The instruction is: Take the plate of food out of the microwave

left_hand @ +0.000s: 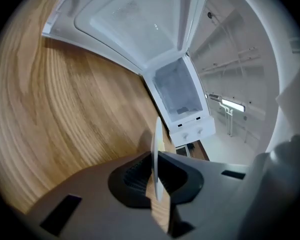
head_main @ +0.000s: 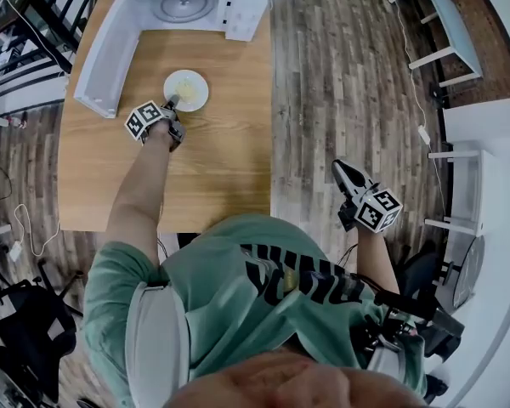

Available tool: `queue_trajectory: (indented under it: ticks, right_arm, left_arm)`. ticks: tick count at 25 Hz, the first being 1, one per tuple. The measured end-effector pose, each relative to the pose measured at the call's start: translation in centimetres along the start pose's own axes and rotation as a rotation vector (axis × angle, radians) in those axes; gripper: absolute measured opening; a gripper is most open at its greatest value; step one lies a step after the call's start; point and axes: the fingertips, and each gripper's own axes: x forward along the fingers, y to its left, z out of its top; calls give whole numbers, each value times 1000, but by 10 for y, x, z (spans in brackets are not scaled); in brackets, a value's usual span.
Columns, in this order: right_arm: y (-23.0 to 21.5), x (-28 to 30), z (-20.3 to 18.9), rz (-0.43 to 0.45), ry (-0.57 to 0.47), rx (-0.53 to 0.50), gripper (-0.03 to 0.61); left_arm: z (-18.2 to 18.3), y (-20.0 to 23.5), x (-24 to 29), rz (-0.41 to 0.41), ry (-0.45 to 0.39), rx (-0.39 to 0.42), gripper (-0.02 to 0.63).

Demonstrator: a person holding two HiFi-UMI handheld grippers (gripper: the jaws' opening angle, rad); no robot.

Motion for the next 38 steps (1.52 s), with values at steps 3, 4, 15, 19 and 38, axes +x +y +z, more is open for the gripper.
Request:
queue_trajectory:
  ticks: [3,4,15,19,38]
  right_arm:
    - [-10,-16,-2,-33,-7,9,6]
    - [-13,-21,-3,-44,-8,11,6]
    - [-29,-56,-13,-113,-28,35,6]
    - [-26,-55,-11,-104,-28,31,6]
    - [6,-6,27,30,-151,6,6]
  left_arm:
    - [3,3,13,40,9,36,25]
    - [3,5,16,51,12,48,25]
    - [17,-3,43,302,57,518,78]
    - [15,6,38,387,105,624,122]
    - [10,-112,-96,-143,-60,603,216]
